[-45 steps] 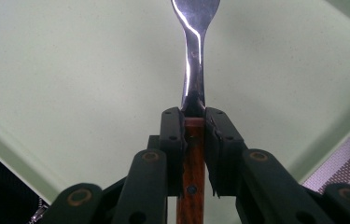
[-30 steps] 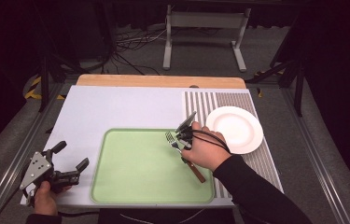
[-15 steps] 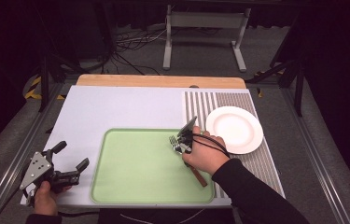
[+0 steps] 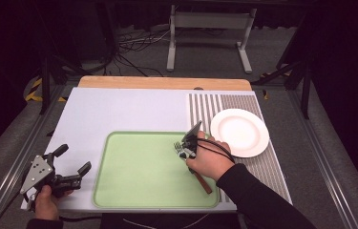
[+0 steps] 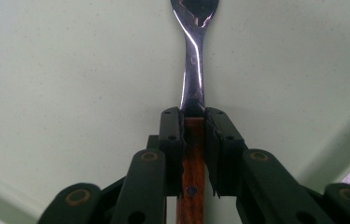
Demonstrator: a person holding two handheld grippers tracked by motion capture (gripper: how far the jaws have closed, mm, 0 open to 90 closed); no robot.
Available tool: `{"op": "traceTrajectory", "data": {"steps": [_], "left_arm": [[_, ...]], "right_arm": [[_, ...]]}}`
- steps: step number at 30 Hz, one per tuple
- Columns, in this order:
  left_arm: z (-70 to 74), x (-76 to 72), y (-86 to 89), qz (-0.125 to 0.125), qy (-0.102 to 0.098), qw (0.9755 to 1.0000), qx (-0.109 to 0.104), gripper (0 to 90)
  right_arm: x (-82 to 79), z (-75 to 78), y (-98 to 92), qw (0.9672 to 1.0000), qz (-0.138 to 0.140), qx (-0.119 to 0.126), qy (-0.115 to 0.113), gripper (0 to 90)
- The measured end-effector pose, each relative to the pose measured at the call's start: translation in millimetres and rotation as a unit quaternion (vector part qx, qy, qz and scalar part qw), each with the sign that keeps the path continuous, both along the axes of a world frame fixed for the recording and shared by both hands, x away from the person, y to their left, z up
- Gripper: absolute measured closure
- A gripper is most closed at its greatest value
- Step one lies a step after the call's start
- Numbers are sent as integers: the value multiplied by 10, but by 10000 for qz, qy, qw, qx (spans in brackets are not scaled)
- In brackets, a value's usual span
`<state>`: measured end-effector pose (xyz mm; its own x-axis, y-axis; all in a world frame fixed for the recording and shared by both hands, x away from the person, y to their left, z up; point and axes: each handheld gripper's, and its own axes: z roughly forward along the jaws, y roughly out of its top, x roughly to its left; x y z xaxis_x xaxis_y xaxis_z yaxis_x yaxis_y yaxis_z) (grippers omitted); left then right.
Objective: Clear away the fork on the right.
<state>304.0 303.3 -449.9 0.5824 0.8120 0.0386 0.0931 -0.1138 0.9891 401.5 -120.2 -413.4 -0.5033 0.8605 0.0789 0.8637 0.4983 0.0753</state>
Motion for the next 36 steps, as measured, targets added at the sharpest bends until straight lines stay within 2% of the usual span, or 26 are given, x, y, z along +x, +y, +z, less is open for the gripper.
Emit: {"op": "traceTrajectory", "data": {"steps": [4,12,15,16,18,19,22,23,24,25,26,27,30,33,36], "left_arm": [[2,-1,2,-1,-6,10000,2,12],[2,-3,1,0,1,10000,4,12],[0,0,0,3,-6,10000,-5,12],[1,-1,-1,1,-8,10000,-4,12],[3,-2,1,2,-6,10000,13,12],[3,-3,1,-2,-4,10000,11,12],[3,-4,1,9,-6,10000,0,12],[3,-5,2,17,-7,10000,-2,12],[3,-5,2,17,-12,10000,-4,12],[3,-5,0,20,-19,10000,-7,12],[5,-7,1,13,-15,10000,3,12],[5,-7,1,13,-15,10000,3,12],[7,-9,5,15,-21,10000,9,12],[6,-7,5,13,-19,10000,3,12],[6,-7,3,4,-19,10000,4,12]], "right_arm": [[-2,-3,1,10000,41,-21,4,771],[20,51,-23,9995,194,151,-207,638],[28,75,-33,9986,314,235,-342,591],[34,89,-37,9976,416,276,-478,568],[42,113,-36,9935,712,396,-792,540],[46,126,-34,9914,831,461,-897,557],[46,174,-29,9852,1244,561,-1041,748],[45,189,-24,9814,1419,633,-1124,788],[44,201,-17,9763,1647,681,-1230,848],[45,206,-15,9733,1777,674,-1287,876],[50,207,-10,9677,1979,674,-1412,895],[50,207,-10,9677,1979,674,-1412,895],[68,174,-2,9561,2311,826,-1601,898],[94,134,-4,9473,2504,990,-1738,898],[118,105,-4,9434,2549,1159,-1778,898]]}}
